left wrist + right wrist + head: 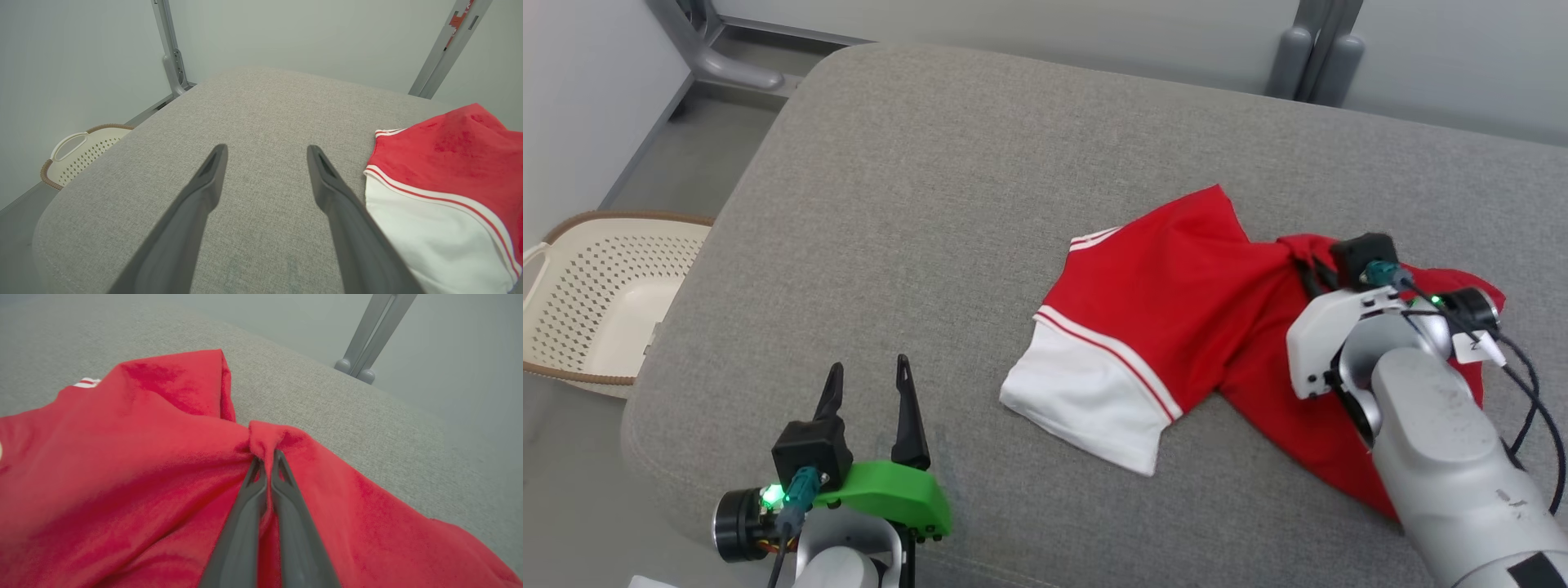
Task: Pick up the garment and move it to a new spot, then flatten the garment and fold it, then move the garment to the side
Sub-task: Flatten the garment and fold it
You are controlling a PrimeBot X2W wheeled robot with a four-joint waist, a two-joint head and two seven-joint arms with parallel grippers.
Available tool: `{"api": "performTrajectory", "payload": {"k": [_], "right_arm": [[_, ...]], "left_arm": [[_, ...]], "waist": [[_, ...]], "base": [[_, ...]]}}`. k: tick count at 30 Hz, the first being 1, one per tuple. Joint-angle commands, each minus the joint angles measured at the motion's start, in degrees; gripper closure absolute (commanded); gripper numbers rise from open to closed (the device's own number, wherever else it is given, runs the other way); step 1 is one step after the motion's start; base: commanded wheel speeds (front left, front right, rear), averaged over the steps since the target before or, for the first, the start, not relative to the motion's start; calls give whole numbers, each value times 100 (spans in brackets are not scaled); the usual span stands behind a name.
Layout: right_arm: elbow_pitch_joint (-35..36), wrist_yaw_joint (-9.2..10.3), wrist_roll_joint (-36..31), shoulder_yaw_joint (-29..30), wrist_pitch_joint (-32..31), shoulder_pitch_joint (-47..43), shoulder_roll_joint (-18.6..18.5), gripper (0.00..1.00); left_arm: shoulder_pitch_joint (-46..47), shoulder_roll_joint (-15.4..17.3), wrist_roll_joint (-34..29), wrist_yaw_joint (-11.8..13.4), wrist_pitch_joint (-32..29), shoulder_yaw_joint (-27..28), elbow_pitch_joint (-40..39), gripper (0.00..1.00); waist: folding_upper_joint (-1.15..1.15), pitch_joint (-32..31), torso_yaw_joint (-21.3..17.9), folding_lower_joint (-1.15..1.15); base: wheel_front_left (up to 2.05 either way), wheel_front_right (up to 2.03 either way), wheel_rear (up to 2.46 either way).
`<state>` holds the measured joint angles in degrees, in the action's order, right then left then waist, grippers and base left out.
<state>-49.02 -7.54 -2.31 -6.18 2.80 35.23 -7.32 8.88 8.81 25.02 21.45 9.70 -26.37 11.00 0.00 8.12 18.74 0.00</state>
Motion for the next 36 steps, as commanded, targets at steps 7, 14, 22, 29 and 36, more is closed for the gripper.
{"api": "performTrajectory", "payload": {"k": [7, 14, 22, 29, 36], "right_arm": [[-524, 11, -518, 469, 351, 768, -311, 100], [-941, 11, -1002, 713, 897, 1213, -224, 0], [-974, 11, -891, 552, 1244, 1279, 197, 0], [-129, 11, -104, 79, 1239, 374, 351, 0], [-133, 11, 344, -114, 1080, -497, 4, 0]], "left_arm": [[187, -10, 41, -24, 98, -6, 75, 0], [297, -15, 43, -74, 140, -48, 163, 0], [298, 65, 63, -122, 202, -35, 254, 0], [165, 128, 84, -118, 153, -76, 286, 0], [-56, 180, 119, -67, 61, -141, 199, 0]], "waist": [[0, 176, -26, 0], [0, 267, -177, 0], [0, 33, -649, 0], [0, -362, -1110, 0], [0, -558, -1306, 0]], "base": [[0, 0, 0], [0, 0, 0], [0, 0, 0], [0, 0, 0], [0, 0, 0]]}}
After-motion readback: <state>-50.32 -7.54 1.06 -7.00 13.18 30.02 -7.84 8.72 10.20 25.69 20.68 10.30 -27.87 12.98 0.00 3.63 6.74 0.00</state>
